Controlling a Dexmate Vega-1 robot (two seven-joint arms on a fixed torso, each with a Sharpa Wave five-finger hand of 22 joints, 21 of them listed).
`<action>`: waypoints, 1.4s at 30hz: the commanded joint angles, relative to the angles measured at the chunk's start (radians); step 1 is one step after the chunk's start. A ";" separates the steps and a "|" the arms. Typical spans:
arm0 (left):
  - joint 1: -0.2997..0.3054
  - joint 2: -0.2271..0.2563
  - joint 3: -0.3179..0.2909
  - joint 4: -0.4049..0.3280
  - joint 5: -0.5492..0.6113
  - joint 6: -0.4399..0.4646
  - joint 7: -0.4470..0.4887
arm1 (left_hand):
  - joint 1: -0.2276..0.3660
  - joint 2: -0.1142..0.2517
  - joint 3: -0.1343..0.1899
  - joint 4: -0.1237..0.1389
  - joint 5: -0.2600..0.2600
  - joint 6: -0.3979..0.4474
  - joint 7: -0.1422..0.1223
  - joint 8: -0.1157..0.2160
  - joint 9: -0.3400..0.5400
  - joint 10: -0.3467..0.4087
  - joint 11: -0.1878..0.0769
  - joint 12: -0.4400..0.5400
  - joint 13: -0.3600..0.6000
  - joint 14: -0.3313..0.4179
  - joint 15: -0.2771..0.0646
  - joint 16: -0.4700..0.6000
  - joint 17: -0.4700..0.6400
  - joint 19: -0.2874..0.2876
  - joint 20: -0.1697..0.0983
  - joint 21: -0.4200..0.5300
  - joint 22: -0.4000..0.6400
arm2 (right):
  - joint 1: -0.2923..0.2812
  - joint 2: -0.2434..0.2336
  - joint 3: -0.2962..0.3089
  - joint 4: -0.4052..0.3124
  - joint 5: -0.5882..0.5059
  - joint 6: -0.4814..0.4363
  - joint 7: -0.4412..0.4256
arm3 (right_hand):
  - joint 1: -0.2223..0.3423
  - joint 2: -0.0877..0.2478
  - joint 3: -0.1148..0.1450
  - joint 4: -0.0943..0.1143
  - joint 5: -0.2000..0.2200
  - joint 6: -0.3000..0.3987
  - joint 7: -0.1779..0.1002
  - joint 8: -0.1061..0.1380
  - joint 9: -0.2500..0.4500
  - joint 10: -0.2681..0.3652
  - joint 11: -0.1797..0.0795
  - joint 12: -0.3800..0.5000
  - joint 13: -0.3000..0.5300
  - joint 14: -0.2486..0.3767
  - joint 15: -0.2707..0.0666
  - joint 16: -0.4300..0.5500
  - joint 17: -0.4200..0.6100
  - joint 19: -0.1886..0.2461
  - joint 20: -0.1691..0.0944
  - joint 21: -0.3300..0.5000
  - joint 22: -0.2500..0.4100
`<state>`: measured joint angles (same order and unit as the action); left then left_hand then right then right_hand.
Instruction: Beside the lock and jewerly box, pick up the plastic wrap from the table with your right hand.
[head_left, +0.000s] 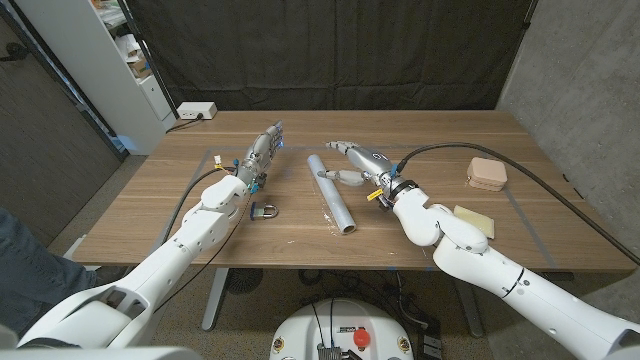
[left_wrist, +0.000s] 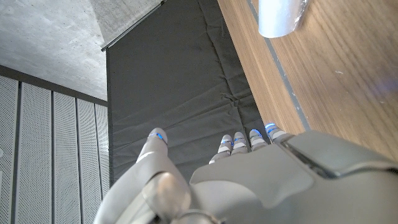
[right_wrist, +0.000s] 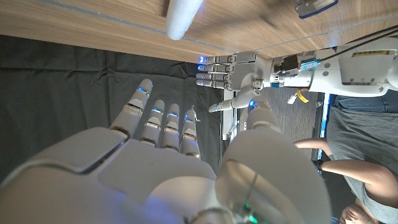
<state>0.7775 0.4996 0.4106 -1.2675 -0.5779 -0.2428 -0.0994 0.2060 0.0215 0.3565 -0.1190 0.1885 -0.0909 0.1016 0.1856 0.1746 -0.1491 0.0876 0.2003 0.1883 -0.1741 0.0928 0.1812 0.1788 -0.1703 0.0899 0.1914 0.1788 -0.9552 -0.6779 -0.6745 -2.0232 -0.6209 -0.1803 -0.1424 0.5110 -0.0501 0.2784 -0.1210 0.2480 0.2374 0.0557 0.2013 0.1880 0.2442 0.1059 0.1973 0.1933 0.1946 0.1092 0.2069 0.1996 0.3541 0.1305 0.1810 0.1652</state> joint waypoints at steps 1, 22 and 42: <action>-0.008 -0.003 0.003 0.011 0.003 -0.001 -0.004 | 0.011 -0.001 0.001 -0.004 -0.003 0.003 0.004 0.003 0.004 -0.010 -0.003 0.009 0.004 -0.057 0.004 0.006 0.003 -0.122 0.006 0.005 0.003 | 0.005 0.015 -0.029 -0.023 -0.047 -0.075 0.055 | -0.012 -0.006 -0.011 0.002 0.007 0.002 0.002 -0.005 0.004 -0.008 0.005 -0.002 0.002 -0.011 0.005 -0.004 0.004 -0.009 0.010 -0.002 0.005; -0.014 -0.004 0.011 0.007 0.011 0.010 0.001 | 0.012 0.000 0.000 -0.005 -0.003 0.008 0.003 0.004 0.004 -0.006 -0.005 0.010 0.004 -0.053 0.003 0.007 0.003 -0.119 0.008 0.007 0.003 | 0.002 0.041 -0.073 -0.030 -0.131 -0.153 0.091 | -0.028 -0.023 -0.024 0.005 0.016 0.002 0.011 -0.005 0.004 -0.017 0.017 -0.004 0.002 -0.013 0.018 -0.003 0.004 -0.018 0.027 0.000 0.005; -0.014 -0.011 0.018 0.004 0.015 0.004 0.000 | 0.013 0.000 -0.001 -0.006 -0.003 0.009 0.001 0.004 0.004 -0.005 -0.006 0.010 0.004 -0.052 0.003 0.007 0.003 -0.121 0.011 0.006 0.003 | 0.000 0.057 -0.108 -0.044 -0.197 -0.215 0.143 | -0.041 -0.038 -0.036 0.008 0.026 -0.001 0.024 -0.006 0.004 -0.035 0.028 -0.008 0.003 -0.030 0.030 -0.009 0.005 -0.033 0.036 -0.001 0.005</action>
<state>0.7586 0.4867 0.4260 -1.2527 -0.5666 -0.2385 -0.1030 0.2060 0.0214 0.3540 -0.1214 0.1885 -0.0910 0.1017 0.1855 0.1746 -0.1491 0.0876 0.2003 0.1883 -0.1741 0.0929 0.1852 0.1788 -0.1738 0.0930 0.1914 0.1788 -0.9548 -0.6314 -0.7628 -2.0633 -0.7828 -0.3643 -0.0256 0.4769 -0.0842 0.2457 -0.1130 0.2664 0.2358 0.0682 0.1944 0.1880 0.2100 0.1324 0.1916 0.1930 0.1675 0.1360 0.1995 0.2023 0.3221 0.1627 0.1817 0.1652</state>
